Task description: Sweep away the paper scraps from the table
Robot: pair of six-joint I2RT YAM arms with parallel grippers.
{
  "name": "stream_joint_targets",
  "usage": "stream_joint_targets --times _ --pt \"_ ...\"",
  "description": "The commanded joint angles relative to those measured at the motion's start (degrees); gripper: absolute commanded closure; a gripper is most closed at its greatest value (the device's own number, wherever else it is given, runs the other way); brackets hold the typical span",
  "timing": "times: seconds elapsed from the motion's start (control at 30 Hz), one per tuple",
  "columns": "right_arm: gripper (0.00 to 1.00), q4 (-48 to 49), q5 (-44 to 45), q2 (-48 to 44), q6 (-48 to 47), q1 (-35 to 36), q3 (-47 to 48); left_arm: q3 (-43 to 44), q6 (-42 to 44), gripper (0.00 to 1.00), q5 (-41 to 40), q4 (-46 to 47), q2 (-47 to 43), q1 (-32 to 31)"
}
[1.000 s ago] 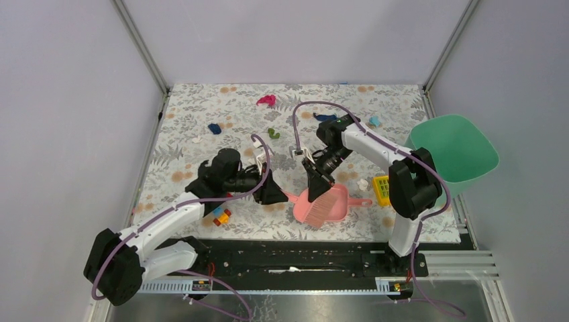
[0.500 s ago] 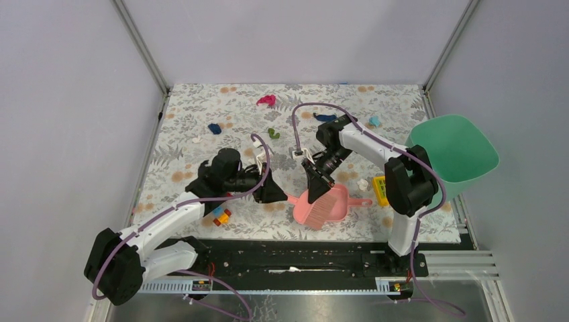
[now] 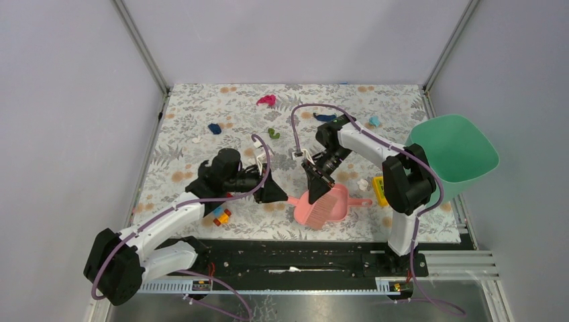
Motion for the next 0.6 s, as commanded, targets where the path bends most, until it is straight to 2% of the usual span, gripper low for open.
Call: stream_joint_targets --times 0.0,0.03,0.1,0.17,0.2,0.27,0.33,0.4,0.5,0.57 --pt "1.00 -2.3 -2.3 0.4 -0.3 0.1 2.1 1.5 1.0 1.00 0.2 2.4 0.0 -0.2" --pt "0.94 -2.2 -2.3 0.4 -0.2 0.1 2.0 1.6 0.8 1.00 0.2 2.5 -0.1 -0.2" --pt "0.75 -0.5 -2.0 0.1 2.4 0.1 2.1 1.5 0.4 1.00 -0.1 2.5 -0.3 -0.2" --pt "0.56 7.2 0.8 -2.0 12.0 0.0 0.8 1.4 -1.5 1.00 -2.8 2.1 -0.7 -0.2" --pt "0.51 11.9 3.3 -3.8 16.5 0.0 -0.2 1.5 -2.6 1.00 -4.9 1.5 -1.2 -0.2" --pt "0.40 23.8 13.5 -9.0 25.5 0.1 -2.8 1.9 -4.9 1.00 -8.7 0.2 -2.3 -0.2" --pt "0.29 30.8 23.0 -13.2 30.4 0.0 -5.2 3.0 -6.0 1.00 -12.9 -3.1 -3.5 -0.2" --pt "0.22 35.4 31.2 -17.5 31.5 -0.2 -7.8 5.2 -5.0 1.00 -16.3 -7.3 -3.9 -0.2" --pt "0.21 36.7 41.2 -22.2 30.2 -0.6 -11.3 10.9 -3.2 1.00 -20.9 -17.2 -2.6 -0.2" --pt "0.22 33.8 43.8 -25.3 25.2 -1.5 -14.2 15.0 -2.3 1.00 -25.5 -23.6 -0.5 -0.2"
